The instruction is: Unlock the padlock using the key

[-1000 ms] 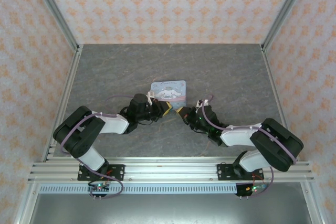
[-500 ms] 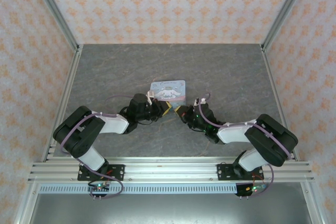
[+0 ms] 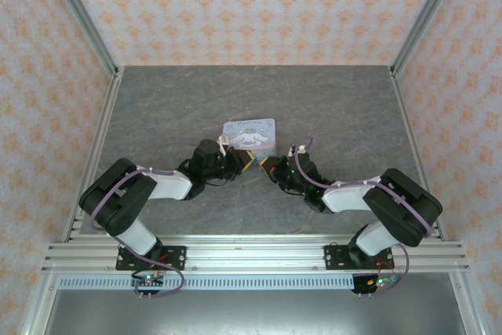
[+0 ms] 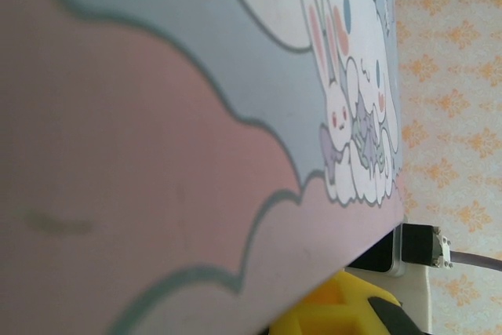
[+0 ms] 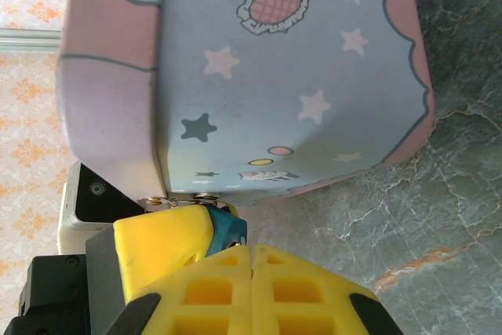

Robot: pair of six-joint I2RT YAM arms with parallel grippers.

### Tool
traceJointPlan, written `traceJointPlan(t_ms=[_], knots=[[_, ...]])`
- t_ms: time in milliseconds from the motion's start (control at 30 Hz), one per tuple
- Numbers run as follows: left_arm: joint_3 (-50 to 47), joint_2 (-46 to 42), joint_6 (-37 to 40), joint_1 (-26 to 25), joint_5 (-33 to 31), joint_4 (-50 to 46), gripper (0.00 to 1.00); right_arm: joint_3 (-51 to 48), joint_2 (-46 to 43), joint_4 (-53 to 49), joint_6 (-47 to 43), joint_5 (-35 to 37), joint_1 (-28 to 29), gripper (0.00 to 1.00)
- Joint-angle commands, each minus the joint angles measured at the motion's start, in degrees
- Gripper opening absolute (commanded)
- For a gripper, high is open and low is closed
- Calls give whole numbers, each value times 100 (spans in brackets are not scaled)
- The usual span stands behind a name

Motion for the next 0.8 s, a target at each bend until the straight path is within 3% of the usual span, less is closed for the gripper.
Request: traceJointPlan(t_ms=[0,400,767], knots=[[-37,-148,-208,4,-9,145,0,224,-31,220,60,-141,46,0],[2,-39,-723,57,223,521,0,-282,-526,-27,42,131,46,0],[146,-245,-731,120,364,410,0,-299,-855,-635,32,116,46,0]])
